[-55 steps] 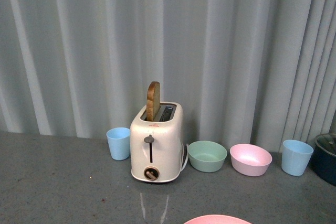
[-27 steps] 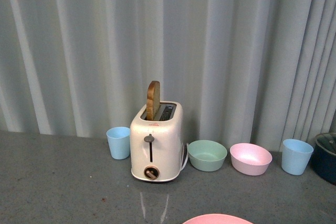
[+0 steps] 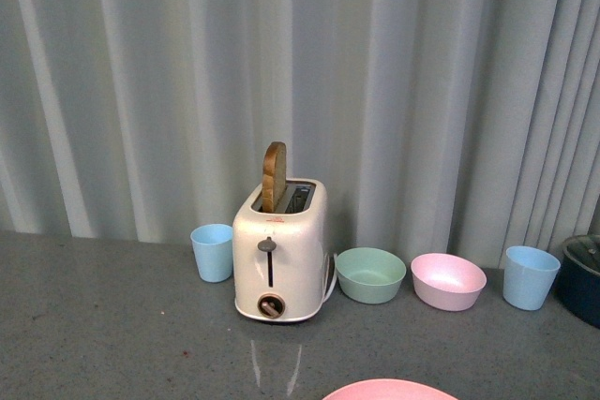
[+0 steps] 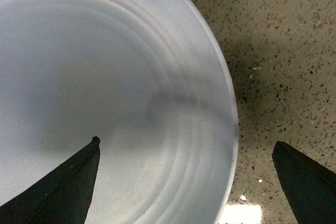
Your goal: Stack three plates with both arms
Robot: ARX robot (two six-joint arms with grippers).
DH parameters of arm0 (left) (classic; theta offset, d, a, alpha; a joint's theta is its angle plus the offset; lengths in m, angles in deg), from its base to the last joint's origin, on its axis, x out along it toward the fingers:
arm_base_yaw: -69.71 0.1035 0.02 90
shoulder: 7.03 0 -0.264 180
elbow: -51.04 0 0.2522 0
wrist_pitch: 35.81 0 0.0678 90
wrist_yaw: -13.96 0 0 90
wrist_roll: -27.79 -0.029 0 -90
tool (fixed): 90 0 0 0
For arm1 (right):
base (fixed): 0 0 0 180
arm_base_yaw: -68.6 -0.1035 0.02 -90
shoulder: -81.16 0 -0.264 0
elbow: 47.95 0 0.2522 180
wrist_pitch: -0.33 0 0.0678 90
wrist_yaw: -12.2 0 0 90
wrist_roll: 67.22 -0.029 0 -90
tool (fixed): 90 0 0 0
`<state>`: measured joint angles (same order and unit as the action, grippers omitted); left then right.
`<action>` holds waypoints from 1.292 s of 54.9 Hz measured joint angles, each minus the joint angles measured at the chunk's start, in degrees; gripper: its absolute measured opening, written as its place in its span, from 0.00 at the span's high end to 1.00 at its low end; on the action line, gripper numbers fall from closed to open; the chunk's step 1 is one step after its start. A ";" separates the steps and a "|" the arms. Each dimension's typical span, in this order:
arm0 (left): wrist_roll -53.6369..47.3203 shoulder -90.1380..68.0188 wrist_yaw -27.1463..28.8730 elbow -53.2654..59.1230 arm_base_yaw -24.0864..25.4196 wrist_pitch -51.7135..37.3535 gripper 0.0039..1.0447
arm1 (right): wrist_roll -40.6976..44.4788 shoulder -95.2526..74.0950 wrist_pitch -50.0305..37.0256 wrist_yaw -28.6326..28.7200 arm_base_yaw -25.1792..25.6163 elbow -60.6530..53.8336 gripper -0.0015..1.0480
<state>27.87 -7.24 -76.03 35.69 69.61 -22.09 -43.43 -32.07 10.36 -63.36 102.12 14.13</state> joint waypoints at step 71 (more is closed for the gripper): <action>0.00 0.00 0.00 -0.02 0.00 0.00 0.06 | 0.74 0.33 -4.61 0.68 4.85 -3.72 0.97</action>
<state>27.87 -7.24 -76.03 35.67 69.61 -22.09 -42.69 -31.74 5.75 -62.68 106.97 10.41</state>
